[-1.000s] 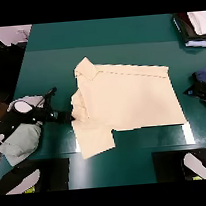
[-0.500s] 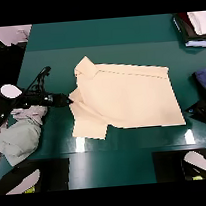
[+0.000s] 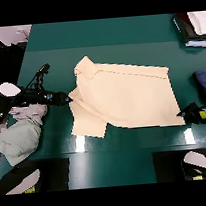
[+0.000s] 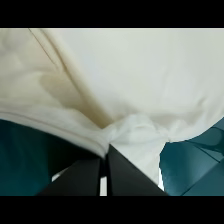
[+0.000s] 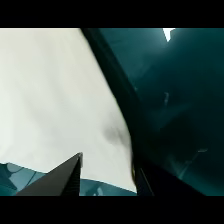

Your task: Fold the shirts.

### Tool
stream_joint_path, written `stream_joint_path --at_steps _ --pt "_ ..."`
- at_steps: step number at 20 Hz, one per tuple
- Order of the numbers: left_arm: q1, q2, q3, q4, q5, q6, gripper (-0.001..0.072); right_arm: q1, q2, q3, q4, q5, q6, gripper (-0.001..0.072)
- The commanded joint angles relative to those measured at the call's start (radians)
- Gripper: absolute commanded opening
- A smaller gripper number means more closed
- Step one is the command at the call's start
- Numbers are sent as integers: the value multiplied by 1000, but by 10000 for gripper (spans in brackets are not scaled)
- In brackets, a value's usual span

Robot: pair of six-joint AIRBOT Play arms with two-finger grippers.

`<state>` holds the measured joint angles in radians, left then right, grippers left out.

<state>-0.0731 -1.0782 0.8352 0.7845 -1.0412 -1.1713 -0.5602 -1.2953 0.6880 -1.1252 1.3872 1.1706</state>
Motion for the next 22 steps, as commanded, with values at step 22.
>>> stream_joint_path --at_steps 22 --pt "1 93 1363 132 96 -60 26 53 436 1136 574 -254 0 14"
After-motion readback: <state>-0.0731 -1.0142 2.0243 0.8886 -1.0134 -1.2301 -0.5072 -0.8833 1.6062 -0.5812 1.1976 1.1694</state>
